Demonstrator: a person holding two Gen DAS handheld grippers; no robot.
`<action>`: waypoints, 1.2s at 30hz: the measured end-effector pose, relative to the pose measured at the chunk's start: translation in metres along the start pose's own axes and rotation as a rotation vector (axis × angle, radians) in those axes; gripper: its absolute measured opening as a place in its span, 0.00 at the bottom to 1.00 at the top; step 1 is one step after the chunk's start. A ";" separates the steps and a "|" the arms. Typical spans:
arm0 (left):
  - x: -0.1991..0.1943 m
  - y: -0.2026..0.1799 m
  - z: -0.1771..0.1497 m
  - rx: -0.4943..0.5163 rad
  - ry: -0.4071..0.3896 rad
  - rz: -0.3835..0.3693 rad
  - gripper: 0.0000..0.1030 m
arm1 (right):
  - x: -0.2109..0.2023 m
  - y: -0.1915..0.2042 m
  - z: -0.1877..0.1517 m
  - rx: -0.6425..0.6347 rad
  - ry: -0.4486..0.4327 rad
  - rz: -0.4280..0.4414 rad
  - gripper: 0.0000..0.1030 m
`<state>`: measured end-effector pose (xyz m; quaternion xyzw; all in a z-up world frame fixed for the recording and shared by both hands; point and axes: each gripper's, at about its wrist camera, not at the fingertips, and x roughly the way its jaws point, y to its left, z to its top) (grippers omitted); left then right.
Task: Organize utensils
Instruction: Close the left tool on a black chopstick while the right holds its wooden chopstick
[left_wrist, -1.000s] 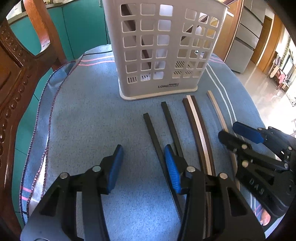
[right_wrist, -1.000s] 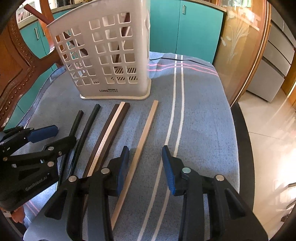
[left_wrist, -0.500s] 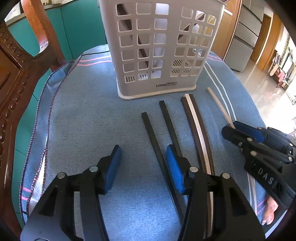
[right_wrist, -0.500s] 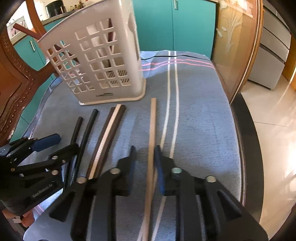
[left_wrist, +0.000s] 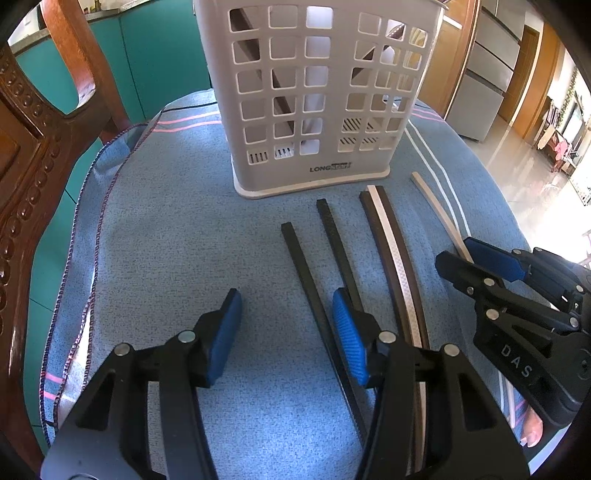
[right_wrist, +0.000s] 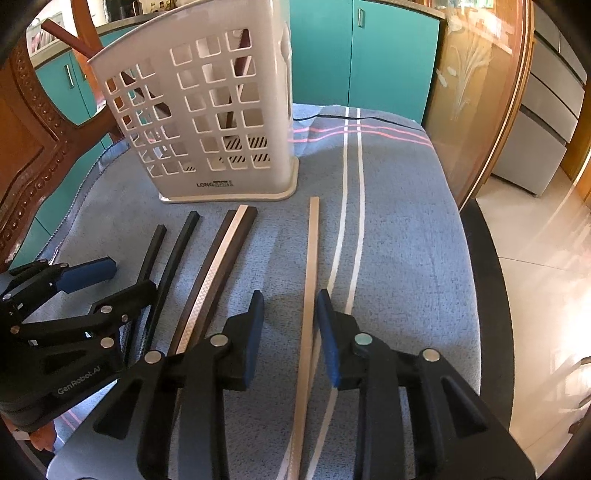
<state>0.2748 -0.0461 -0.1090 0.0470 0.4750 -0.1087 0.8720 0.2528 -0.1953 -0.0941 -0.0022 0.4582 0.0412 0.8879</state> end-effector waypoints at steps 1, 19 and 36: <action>0.000 0.000 0.000 0.000 0.000 0.000 0.52 | 0.000 0.000 0.000 0.002 0.000 0.000 0.29; 0.000 -0.001 -0.001 0.007 0.002 0.000 0.58 | 0.001 0.006 0.001 -0.009 0.000 0.009 0.41; 0.000 -0.002 -0.002 0.008 0.003 0.000 0.58 | 0.001 0.011 0.000 -0.025 -0.001 0.003 0.47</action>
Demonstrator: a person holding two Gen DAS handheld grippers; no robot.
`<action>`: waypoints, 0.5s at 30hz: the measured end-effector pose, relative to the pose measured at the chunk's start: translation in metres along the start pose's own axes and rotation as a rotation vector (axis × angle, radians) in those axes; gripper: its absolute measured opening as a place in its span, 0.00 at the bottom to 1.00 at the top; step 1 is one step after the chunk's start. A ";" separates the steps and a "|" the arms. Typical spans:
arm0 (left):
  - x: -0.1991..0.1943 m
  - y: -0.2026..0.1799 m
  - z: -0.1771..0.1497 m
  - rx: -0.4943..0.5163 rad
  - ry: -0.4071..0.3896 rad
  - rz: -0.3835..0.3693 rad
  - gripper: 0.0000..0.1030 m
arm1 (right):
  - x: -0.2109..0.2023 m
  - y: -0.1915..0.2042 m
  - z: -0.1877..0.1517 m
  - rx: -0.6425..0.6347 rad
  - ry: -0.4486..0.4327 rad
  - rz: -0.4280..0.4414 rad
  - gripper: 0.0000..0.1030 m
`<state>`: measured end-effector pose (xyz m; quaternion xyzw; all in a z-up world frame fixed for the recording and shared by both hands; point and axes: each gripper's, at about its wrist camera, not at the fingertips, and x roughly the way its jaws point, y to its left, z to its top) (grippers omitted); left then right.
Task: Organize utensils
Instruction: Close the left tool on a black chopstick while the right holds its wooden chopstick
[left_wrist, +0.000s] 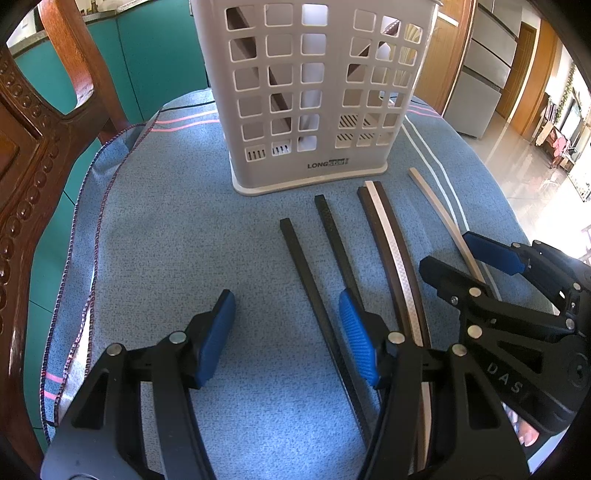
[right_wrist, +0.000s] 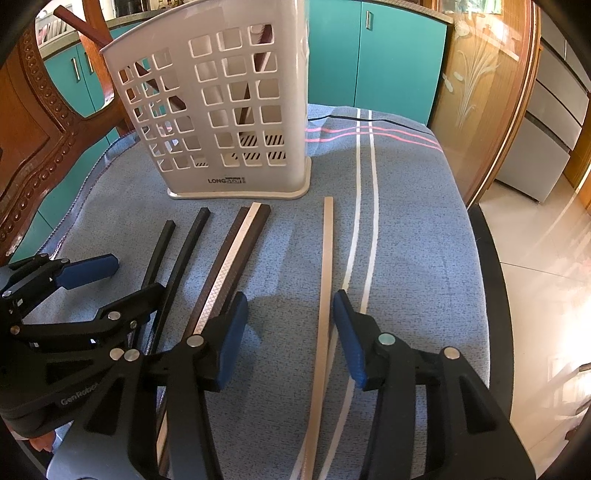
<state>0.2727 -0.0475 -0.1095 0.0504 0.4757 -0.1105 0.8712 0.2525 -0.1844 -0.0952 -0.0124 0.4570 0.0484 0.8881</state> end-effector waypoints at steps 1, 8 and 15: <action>0.000 0.000 0.000 0.000 0.000 0.000 0.58 | 0.000 0.000 0.000 0.002 0.000 -0.001 0.47; -0.002 -0.005 -0.003 0.020 -0.002 -0.015 0.47 | 0.000 -0.002 0.002 -0.007 0.000 -0.028 0.35; -0.005 -0.009 -0.006 0.034 0.001 -0.043 0.28 | 0.000 -0.008 0.003 0.020 0.001 -0.025 0.20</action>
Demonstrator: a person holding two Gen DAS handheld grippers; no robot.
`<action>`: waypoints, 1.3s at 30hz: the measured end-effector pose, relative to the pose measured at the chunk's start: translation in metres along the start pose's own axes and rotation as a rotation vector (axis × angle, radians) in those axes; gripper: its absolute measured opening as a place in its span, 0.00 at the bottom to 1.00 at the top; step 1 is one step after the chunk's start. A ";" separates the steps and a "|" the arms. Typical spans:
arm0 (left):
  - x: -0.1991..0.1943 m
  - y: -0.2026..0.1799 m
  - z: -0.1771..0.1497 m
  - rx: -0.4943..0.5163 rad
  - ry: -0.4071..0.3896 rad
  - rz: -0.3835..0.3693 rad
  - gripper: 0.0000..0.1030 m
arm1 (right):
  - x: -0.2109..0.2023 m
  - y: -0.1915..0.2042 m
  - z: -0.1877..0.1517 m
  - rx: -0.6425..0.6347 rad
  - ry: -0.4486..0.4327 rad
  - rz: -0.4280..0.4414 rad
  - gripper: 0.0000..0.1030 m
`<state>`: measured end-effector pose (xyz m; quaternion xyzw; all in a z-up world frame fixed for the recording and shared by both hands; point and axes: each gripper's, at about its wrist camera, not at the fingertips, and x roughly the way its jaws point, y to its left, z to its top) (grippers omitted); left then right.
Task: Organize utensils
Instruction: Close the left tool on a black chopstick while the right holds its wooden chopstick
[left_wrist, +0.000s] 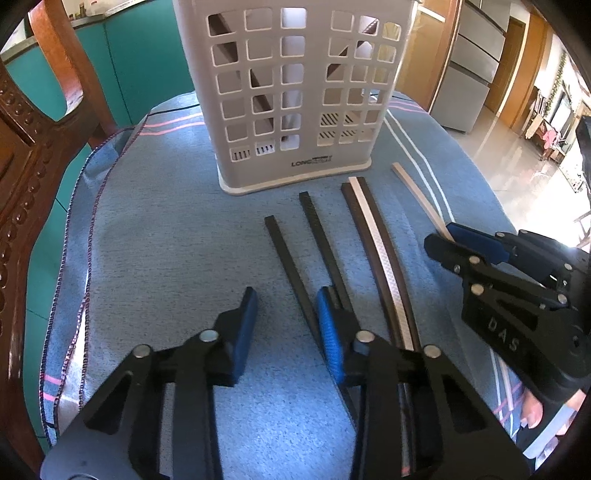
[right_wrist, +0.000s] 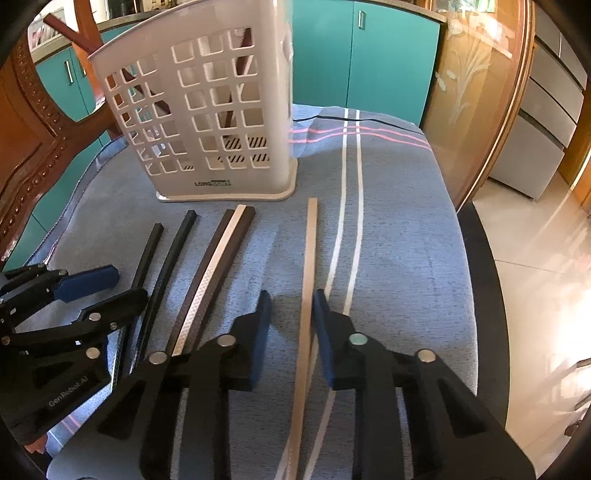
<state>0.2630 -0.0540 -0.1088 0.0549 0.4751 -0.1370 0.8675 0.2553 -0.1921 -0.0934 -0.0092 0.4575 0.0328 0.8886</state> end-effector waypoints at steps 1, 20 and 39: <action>0.000 0.000 0.000 0.001 0.001 -0.003 0.26 | 0.000 -0.001 0.000 0.005 0.000 0.002 0.19; 0.001 0.018 0.004 -0.040 0.015 0.005 0.28 | -0.001 -0.003 0.002 0.004 0.007 0.049 0.17; -0.002 0.066 0.003 -0.186 0.014 -0.123 0.30 | -0.001 0.003 -0.004 -0.034 0.005 0.034 0.28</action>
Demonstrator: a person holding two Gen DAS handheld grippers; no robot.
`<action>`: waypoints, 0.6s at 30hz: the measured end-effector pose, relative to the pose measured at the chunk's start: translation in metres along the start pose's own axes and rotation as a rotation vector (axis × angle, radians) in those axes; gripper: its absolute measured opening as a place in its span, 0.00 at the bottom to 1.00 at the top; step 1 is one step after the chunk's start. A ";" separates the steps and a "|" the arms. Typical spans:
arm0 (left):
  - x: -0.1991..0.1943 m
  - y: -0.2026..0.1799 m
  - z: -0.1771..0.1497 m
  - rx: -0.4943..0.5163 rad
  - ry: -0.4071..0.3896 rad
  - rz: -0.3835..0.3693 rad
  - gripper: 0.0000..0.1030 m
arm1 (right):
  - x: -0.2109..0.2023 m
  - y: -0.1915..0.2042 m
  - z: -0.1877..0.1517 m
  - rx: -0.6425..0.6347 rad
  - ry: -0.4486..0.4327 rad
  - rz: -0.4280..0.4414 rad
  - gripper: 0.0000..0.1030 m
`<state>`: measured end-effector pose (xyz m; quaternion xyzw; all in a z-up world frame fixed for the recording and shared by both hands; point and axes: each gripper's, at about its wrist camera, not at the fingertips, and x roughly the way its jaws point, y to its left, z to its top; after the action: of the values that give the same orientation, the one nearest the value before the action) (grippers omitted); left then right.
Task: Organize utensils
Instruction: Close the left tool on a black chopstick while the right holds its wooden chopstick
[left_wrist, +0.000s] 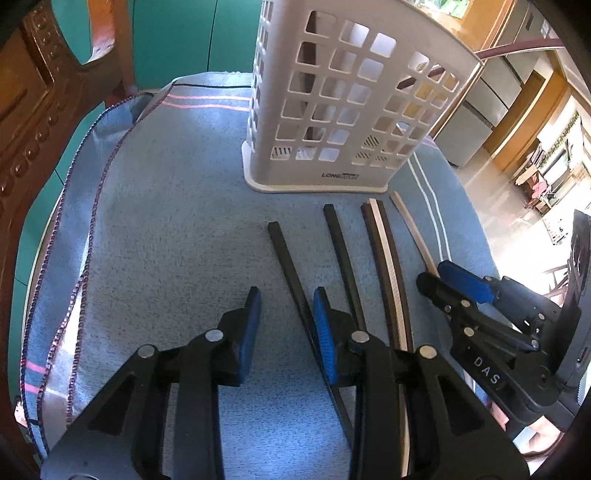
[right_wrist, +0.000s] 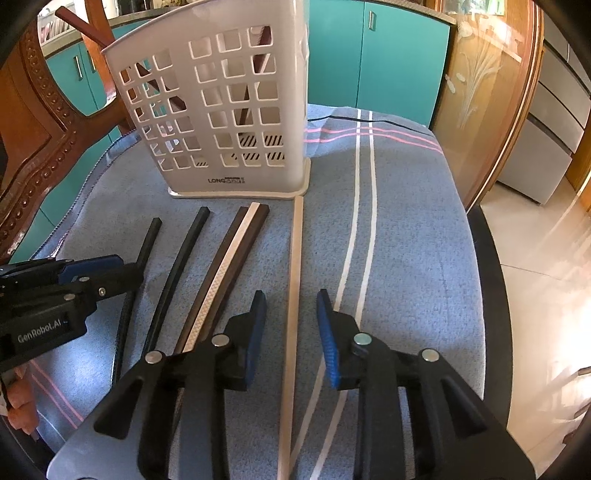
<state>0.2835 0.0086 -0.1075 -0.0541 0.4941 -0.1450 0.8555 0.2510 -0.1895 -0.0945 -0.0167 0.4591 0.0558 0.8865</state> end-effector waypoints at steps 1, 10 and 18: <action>-0.001 -0.002 -0.001 0.006 -0.002 0.007 0.30 | 0.000 0.000 0.000 -0.002 0.002 0.002 0.27; -0.003 -0.018 -0.005 0.047 -0.017 0.059 0.30 | -0.005 -0.007 -0.001 0.044 0.053 0.106 0.06; 0.000 -0.038 -0.007 0.097 -0.012 0.133 0.36 | -0.005 0.000 -0.003 0.007 0.028 0.055 0.08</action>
<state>0.2700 -0.0271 -0.1027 0.0191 0.4837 -0.1114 0.8679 0.2460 -0.1906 -0.0922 -0.0018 0.4718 0.0781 0.8782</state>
